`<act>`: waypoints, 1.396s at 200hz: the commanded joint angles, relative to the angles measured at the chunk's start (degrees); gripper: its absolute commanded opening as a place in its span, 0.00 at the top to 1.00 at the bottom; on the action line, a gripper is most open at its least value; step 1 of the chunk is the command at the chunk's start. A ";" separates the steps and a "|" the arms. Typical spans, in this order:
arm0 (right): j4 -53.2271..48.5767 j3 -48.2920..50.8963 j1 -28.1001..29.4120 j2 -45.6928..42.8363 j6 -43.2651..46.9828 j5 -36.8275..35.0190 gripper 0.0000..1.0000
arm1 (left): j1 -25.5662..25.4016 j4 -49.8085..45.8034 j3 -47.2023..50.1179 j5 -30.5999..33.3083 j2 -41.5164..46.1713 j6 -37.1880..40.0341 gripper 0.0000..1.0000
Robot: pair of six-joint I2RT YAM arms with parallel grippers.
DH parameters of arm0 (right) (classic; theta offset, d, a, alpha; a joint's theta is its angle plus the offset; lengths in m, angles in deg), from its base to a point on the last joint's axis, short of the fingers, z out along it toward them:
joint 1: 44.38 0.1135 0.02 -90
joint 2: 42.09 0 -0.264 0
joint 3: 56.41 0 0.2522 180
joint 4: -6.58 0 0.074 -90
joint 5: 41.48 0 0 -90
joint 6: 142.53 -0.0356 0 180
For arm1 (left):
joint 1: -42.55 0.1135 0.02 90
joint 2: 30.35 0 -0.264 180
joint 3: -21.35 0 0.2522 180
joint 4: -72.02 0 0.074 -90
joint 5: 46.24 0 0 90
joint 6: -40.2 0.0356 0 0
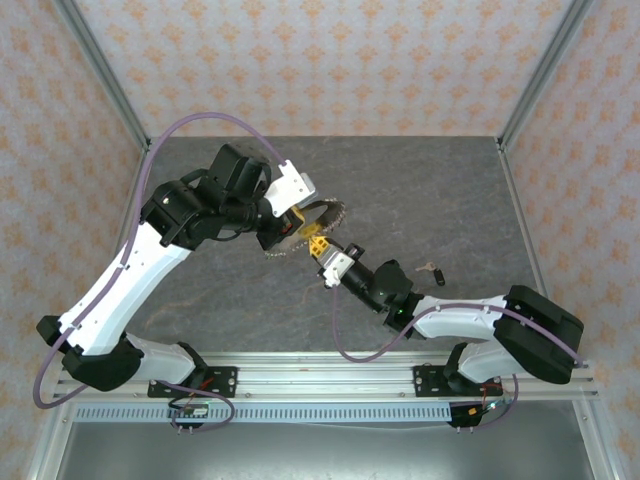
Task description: Put the keys on the keyring
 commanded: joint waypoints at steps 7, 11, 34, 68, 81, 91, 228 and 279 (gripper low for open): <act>0.96 -1.41 0.28 0.00 -1.94 0.16 1.00 | -0.34 3.51 0.34 1.84 1.54 -1.97 1.00; 1.15 -1.38 0.23 -0.11 -2.38 0.36 1.00 | -0.34 3.81 0.56 2.25 1.55 -2.40 1.00; 1.21 -1.10 -0.76 -1.21 -5.93 2.12 1.00 | -0.20 6.27 2.69 4.25 2.10 -5.75 1.00; 1.56 0.22 -3.28 -3.05 -12.20 6.70 1.00 | 2.24 10.77 8.23 1.74 3.52 -11.46 1.00; 1.28 0.61 -4.30 -3.67 -14.13 7.68 1.00 | 4.08 12.31 10.32 -0.52 4.21 -13.60 1.00; 0.81 0.83 -4.83 -4.02 -14.99 8.46 1.00 | 5.33 14.27 12.16 -2.38 5.07 -15.66 0.97; -2.83 -0.38 -7.07 -3.50 -21.56 13.81 1.00 | 11.44 24.75 26.27 -16.43 5.65 -26.90 0.77; -5.51 0.65 -8.38 -1.63 -24.79 17.20 1.00 | 12.41 27.94 31.71 -6.77 6.48 -30.21 0.69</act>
